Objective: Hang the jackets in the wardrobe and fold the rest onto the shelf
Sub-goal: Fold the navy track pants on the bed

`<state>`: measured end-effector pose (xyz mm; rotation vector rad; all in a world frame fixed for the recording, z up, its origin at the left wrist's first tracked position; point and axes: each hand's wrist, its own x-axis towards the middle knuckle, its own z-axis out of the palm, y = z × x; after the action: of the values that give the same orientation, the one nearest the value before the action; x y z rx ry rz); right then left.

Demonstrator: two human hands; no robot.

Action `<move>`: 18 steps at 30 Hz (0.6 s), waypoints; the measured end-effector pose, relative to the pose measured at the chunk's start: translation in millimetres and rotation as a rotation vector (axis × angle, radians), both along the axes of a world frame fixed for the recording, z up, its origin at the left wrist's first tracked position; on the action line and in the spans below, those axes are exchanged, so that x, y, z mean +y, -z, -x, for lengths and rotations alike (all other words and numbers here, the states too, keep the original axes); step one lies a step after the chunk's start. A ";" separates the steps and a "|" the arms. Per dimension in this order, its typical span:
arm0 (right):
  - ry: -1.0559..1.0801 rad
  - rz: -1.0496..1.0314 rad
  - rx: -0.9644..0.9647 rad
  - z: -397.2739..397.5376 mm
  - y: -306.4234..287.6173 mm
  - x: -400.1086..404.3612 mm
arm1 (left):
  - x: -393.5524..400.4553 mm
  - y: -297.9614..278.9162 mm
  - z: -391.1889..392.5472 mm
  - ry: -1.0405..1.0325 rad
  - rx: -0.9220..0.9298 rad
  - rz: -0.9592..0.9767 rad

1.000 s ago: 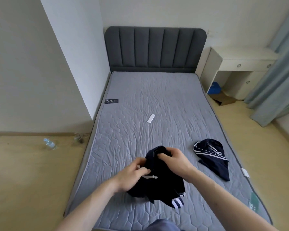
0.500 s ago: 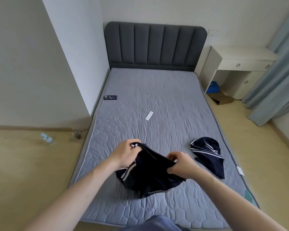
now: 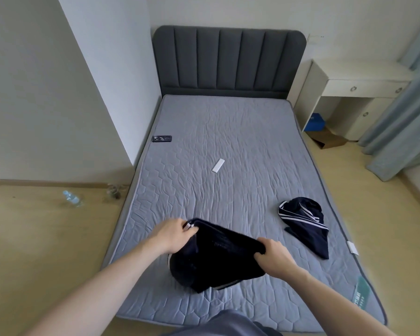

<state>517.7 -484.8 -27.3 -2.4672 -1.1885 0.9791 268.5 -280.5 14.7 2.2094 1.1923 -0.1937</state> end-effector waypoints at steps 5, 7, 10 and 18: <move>-0.045 0.060 -0.012 -33.8 -6.7 25.3 | 17.6 31.9 -5.1 0.006 0.264 0.062; -0.078 0.065 -0.067 -54.6 -20.1 48.1 | 34.2 21.0 -26.8 -0.035 0.208 0.160; -0.096 0.021 -0.174 -92.4 -59.9 93.3 | 73.5 -20.2 -75.9 -0.126 0.059 0.198; 0.031 -0.472 -0.500 -195.2 -252.2 210.9 | 186.1 -220.5 -187.7 -0.165 -0.440 -0.268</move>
<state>712.9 -273.9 224.9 -2.3752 -1.3206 0.0342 456.2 -94.4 235.1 2.2009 1.1887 0.5218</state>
